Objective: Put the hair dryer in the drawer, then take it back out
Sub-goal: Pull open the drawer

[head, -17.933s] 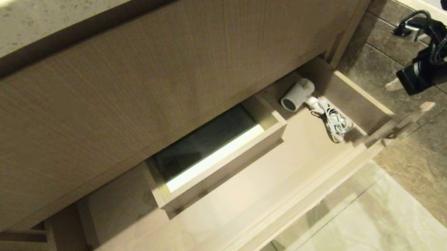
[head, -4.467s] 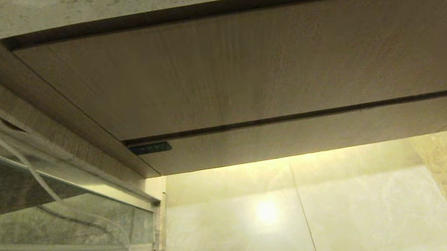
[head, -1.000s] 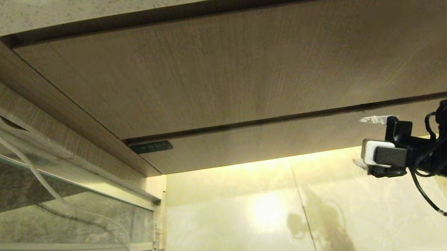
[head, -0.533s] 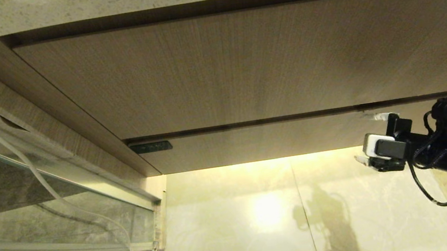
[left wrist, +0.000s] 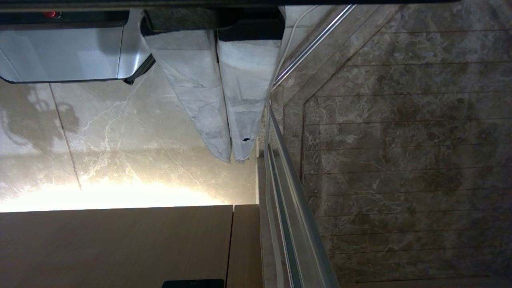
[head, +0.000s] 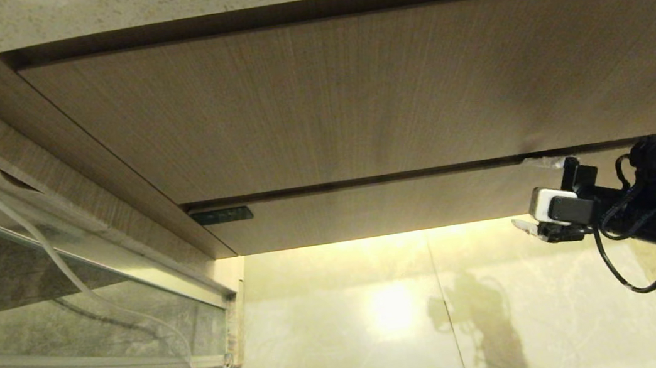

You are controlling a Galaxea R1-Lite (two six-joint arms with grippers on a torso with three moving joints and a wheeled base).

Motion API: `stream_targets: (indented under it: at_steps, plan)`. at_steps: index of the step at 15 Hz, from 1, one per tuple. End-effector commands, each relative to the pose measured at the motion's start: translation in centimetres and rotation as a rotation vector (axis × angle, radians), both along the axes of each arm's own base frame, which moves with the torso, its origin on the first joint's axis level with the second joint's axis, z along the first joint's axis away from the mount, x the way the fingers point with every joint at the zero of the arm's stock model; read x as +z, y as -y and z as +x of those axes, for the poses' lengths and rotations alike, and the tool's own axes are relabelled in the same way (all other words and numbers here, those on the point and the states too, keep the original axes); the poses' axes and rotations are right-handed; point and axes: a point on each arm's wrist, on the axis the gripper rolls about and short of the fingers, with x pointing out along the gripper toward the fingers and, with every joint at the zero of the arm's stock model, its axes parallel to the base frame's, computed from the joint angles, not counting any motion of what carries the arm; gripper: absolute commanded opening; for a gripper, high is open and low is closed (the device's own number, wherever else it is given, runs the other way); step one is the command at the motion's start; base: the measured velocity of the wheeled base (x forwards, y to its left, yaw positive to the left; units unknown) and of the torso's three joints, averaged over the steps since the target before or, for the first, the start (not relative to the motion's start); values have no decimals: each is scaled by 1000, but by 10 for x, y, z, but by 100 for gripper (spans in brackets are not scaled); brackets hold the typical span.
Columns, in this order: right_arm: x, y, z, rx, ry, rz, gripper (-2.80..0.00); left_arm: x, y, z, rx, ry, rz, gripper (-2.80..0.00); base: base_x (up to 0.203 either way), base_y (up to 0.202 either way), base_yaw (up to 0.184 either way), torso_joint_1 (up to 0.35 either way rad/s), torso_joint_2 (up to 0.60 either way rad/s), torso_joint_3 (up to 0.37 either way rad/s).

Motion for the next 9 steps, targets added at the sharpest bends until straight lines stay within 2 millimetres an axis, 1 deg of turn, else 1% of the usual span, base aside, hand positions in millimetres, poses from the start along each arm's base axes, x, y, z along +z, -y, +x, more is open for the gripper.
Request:
stream_targets:
  at_steps: [1,3,9]
  plan:
    - [1,-1,1,31,27,0,0,0,0,0,0,1,0,-280,0,0,0,0,0,0]
    - [0,-1,5,66,49,8,0,0,0,0,0,1,0,-280,0,0,0,0,0,0]
    - [-3,0,17,59,63,15,0,0,0,0,0,1,0,-280,0,0,0,0,0,0]
